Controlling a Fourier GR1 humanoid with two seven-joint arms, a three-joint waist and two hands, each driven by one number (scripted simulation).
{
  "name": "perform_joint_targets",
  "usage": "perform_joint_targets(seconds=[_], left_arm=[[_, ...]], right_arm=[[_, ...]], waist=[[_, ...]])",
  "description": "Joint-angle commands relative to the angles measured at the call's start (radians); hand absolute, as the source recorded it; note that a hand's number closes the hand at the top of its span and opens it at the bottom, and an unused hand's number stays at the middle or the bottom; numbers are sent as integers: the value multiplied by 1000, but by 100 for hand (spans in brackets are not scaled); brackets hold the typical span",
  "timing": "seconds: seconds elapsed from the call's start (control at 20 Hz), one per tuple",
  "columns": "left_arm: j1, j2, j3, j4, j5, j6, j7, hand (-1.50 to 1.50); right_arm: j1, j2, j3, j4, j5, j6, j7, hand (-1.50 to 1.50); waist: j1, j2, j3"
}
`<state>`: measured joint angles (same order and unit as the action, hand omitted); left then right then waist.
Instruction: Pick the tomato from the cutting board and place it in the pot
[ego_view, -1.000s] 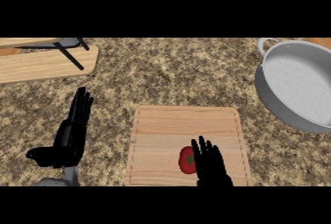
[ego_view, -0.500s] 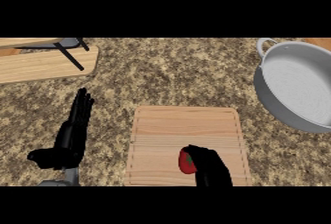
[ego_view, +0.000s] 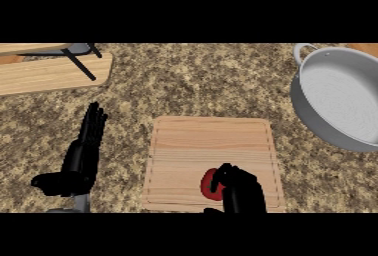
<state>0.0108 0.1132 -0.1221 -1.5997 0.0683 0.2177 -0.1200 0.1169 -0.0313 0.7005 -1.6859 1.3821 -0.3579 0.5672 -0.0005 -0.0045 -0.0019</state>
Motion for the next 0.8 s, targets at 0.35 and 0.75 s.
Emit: perform_joint_targets(seconds=[0.35, 0.75], left_arm=[[-14, -4, 0, -4, -2, -18, -30, 0], [-67, -8, -43, 2, -12, -46, -4, 0]], right_arm=[[-242, 31, -502, 155, -77, 115, 335, 150], [-684, -84, -782, 358, 38, 229, 553, 150]], waist=[[30, 62, 1], [119, 56, -2]])
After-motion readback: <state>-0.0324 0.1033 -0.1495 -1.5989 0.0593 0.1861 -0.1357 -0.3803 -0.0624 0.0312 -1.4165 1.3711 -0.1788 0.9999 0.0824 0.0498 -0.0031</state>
